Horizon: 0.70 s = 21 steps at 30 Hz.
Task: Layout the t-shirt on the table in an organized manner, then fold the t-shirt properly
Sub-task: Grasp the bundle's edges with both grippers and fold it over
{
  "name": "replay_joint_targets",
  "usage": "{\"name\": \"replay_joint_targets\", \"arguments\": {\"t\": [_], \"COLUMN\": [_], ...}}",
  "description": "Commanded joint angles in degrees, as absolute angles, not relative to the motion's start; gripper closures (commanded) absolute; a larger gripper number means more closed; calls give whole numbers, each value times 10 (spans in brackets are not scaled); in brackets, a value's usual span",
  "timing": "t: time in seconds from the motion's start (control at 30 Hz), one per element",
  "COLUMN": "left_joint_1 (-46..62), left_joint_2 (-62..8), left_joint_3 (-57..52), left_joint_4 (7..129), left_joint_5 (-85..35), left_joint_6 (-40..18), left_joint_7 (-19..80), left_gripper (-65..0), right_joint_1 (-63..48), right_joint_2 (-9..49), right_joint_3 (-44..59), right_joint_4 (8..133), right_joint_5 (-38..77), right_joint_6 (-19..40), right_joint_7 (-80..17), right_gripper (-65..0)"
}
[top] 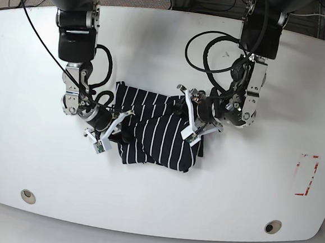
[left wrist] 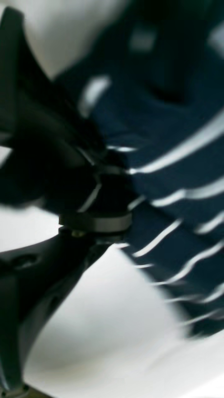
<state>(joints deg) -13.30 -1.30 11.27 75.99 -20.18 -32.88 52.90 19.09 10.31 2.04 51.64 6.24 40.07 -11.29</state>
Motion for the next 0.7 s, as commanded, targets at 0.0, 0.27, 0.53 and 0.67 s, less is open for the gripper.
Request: {"name": "replay_joint_targets", "arguments": {"t": [0.0, 0.27, 0.53, 0.67], "left_joint_1": [-156, -225, -279, -281], "left_joint_2": [-14, -13, -13, -14], "left_joint_3": [112, 113, 109, 108], "left_joint_4": [767, 710, 689, 740], "left_joint_5": [-209, -208, -210, -211], "left_joint_6": [-330, -330, -330, -330], "left_joint_7": [521, 519, 519, 521], "left_gripper": [-140, -140, -140, -140], "right_joint_1": [150, 21, -34, -32], "right_joint_2": [110, 107, 70, 64], "right_joint_3": [59, 122, 154, 153], "right_joint_4": [575, 737, 917, 989], "right_joint_5": [50, 51, 50, 50], "right_joint_6": [400, 400, 400, 400], "right_joint_7": [-129, -198, -288, -341], "right_gripper": [-87, -87, -87, -87]}}
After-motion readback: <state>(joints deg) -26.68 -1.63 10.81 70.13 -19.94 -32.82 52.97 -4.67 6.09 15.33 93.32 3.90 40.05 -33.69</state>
